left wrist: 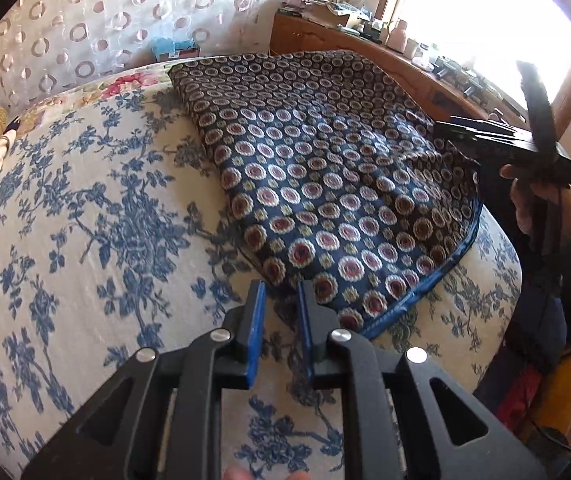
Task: Fold small clothes
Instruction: 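Press the folded shirt flat with the left gripper while the right gripper tucks its edge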
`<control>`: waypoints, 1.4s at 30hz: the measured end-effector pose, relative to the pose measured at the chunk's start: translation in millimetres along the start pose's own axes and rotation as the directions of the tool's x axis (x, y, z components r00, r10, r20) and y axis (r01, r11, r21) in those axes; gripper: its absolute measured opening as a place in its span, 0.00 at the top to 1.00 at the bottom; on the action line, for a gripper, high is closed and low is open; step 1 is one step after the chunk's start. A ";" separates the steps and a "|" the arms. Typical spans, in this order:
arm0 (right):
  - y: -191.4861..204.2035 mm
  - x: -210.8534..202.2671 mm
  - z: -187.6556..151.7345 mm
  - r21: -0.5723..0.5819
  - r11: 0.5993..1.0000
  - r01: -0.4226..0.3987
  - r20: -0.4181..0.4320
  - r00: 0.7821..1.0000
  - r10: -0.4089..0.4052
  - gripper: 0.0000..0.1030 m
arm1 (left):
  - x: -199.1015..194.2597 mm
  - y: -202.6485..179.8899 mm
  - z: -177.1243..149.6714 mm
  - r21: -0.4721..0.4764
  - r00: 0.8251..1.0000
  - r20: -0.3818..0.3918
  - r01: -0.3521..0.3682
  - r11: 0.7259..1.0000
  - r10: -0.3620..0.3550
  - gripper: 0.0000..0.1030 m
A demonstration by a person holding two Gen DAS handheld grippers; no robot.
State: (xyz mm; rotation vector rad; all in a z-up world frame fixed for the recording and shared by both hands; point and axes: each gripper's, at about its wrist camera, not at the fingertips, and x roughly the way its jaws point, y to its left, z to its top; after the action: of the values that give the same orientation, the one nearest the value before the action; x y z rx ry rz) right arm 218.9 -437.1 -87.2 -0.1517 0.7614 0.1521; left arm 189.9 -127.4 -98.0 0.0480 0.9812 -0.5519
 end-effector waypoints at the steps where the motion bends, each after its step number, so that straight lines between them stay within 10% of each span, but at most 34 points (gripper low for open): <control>1: 0.3 -6.6 -5.0 0.004 1.000 0.010 0.016 1.000 -0.010 0.39 | 0.0 -1.7 -1.8 0.000 1.000 -0.004 0.005 1.000 -0.005 0.87; 27: -3.5 -13.7 -79.5 0.146 0.989 -0.009 -0.066 0.998 0.019 0.39 | 9.3 -13.7 -8.2 -0.045 0.999 0.027 0.032 0.998 -0.031 0.86; 32: -12.4 -15.8 -80.3 0.184 0.983 -0.007 -0.056 0.998 0.017 0.56 | 7.5 -12.3 -12.1 -0.029 0.997 0.043 0.059 0.998 -0.058 0.94; 42: -3.9 -22.8 -74.5 0.138 0.990 -0.009 -0.007 1.000 0.010 0.57 | 8.4 -6.6 -10.4 -0.077 0.996 0.038 0.078 0.994 -0.075 0.94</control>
State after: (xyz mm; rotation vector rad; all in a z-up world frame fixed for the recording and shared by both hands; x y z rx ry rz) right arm 153.2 -457.0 -124.2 -0.0177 0.7781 0.1073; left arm 182.3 -133.7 -109.2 -0.0692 0.9730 -0.5819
